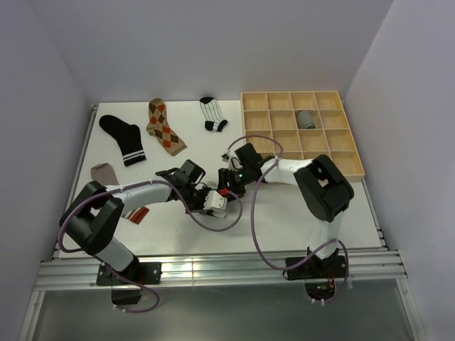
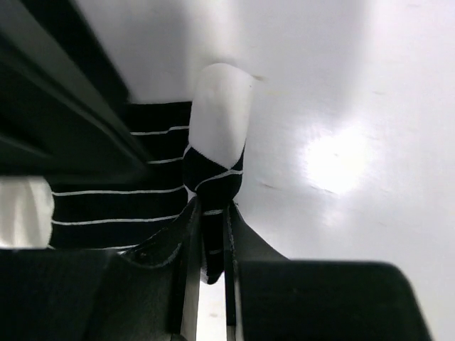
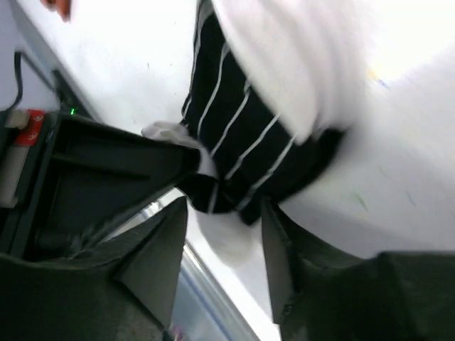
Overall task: Roll the socks
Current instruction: Roll the sock at the center of the board.
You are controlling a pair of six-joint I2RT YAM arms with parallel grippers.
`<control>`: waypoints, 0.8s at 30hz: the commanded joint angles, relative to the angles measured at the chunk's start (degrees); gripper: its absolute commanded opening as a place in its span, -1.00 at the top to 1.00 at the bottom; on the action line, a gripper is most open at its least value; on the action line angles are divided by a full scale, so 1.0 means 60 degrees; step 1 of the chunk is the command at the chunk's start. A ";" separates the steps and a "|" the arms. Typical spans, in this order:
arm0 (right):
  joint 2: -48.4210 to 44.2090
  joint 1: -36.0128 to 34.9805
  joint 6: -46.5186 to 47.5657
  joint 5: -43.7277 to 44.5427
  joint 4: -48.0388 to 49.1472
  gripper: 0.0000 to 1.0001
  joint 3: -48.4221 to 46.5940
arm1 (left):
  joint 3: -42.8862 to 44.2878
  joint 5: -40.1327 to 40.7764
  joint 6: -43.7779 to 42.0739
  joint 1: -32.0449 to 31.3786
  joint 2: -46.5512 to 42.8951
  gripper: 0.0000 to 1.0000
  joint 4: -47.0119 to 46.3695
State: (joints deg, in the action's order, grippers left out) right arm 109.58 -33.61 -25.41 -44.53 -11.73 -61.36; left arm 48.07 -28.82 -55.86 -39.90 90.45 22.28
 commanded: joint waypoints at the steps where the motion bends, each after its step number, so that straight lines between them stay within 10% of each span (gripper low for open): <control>1: -0.1415 0.0034 -0.0540 0.1883 0.1543 -0.11 0.1053 | 0.0439 -0.1319 -0.0154 0.0336 0.0085 0.99 0.1851; 16: -0.6497 -0.1323 -0.0527 0.5940 0.4444 -0.12 0.5157 | 0.3910 -0.3590 -0.2115 0.2284 0.3423 0.99 0.7501; 24: -0.6326 -0.3187 0.0937 0.7390 0.4358 -0.13 0.4532 | 0.5595 -0.3722 -0.2278 0.2299 0.5768 0.99 0.9382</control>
State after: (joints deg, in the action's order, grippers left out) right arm 70.76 -50.63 -24.60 -6.46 12.21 -30.72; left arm 79.09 -49.80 -67.05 -25.96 121.75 71.24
